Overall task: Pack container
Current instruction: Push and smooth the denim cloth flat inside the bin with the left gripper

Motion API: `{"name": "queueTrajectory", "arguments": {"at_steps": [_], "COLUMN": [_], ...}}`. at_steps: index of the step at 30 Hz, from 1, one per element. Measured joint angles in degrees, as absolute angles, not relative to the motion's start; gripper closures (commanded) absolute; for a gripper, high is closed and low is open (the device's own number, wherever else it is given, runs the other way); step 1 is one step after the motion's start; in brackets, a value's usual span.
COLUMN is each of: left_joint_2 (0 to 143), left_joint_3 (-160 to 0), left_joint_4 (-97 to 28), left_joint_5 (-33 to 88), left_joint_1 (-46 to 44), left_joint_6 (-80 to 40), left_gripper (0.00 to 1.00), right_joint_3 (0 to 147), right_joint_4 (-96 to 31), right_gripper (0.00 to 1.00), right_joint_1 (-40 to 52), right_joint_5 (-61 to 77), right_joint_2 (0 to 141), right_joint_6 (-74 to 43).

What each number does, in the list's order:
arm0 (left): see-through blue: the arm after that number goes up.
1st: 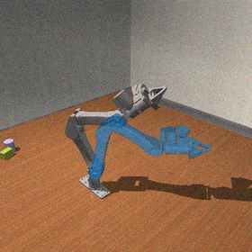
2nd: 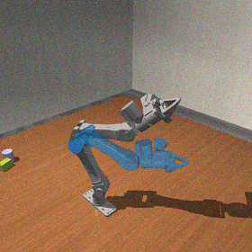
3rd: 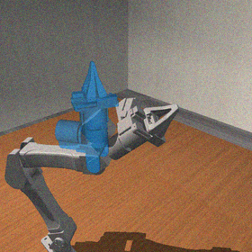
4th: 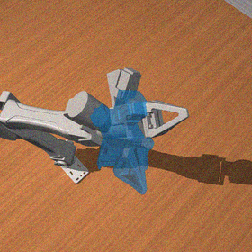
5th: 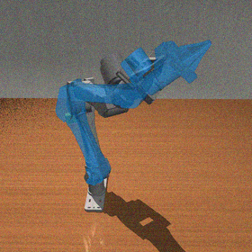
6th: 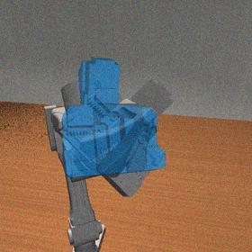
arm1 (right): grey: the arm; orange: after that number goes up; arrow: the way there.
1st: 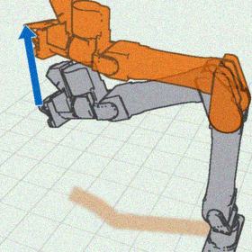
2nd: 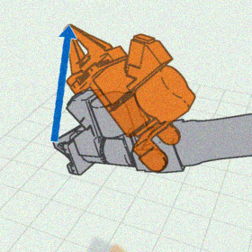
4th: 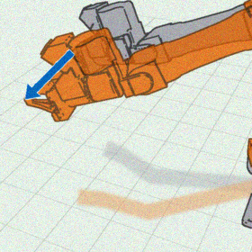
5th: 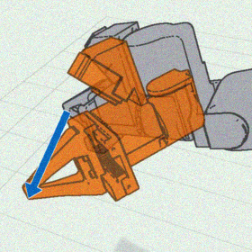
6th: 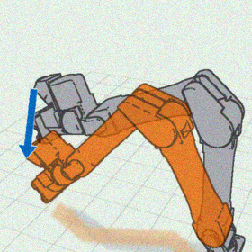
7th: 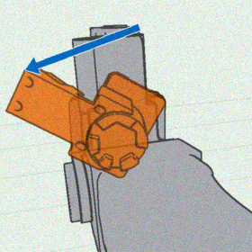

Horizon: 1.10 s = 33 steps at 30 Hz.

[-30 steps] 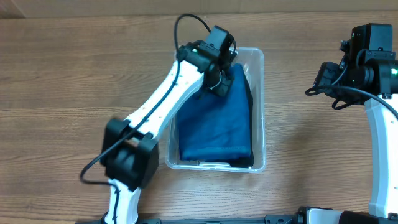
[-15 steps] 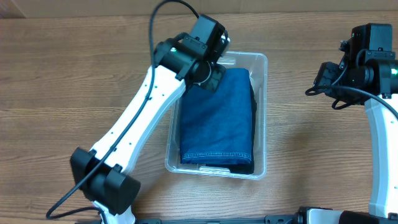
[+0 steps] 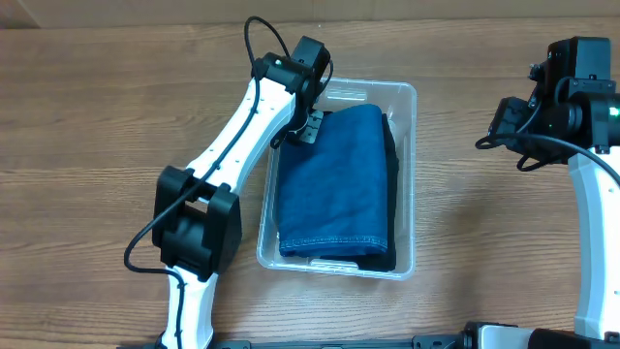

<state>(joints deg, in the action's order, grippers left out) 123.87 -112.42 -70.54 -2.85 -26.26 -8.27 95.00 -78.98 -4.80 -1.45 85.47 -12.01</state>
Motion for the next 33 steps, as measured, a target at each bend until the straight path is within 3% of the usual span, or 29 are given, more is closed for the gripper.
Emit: {"name": "queueTrajectory", "arguments": {"at_steps": [4,6,11,17,24,29,31,32,33], "left_joint_2": [109.54,101.45,103.35,103.96,102.21,102.41,102.67,102.28,101.51], "left_joint_3": [-116.95,-118.78,-108.38,-94.41,-79.26,-80.86,-86.39,-93.54,-97.14], "left_joint_4": [-76.44,-80.9,-80.44,-73.49,-59.31,-63.46,-69.1,-71.24,-72.07], "left_joint_5": [4.49,4.8,3.38,3.25,11.16,12.69,10.37,7.38,5.8], "left_joint_1": [-31.86,-40.66,-49.19,-50.39,-50.02,-49.36,-48.53,-47.37,-46.09], "left_joint_6": [-9.1,-9.13,-9.13,-10.94,-11.94,-11.86,-11.86,-11.86,-11.97], "left_gripper": [0.96,0.96,0.96,0.94,0.93,0.95,0.85,0.63,0.5], "right_joint_3": [95.0,95.0,95.0,95.0,95.0,95.0,94.98,94.96,94.96], "right_joint_4": [-78.78,-78.85,-78.98,-80.05,-80.49,-80.62,-80.58,-80.58,-80.58], "right_gripper": [0.44,0.45,0.45,0.44,0.44,0.44,0.44,0.44,0.45], "right_joint_1": [-4.8,-4.8,-7.09,-18.09,-18.28,-18.26,-17.85,-17.34,-16.78], "right_joint_5": [-1.43,-1.43,-3.09,-0.19,1.23,1.3,1.3,1.3,1.3], "right_joint_2": [85.47,85.47,85.47,85.47,85.47,85.47,85.47,85.47,85.47], "right_joint_6": [-12.01,-11.99,-15.11,-17.37,-17.76,-17.74,-17.45,-17.1,-16.71]}}
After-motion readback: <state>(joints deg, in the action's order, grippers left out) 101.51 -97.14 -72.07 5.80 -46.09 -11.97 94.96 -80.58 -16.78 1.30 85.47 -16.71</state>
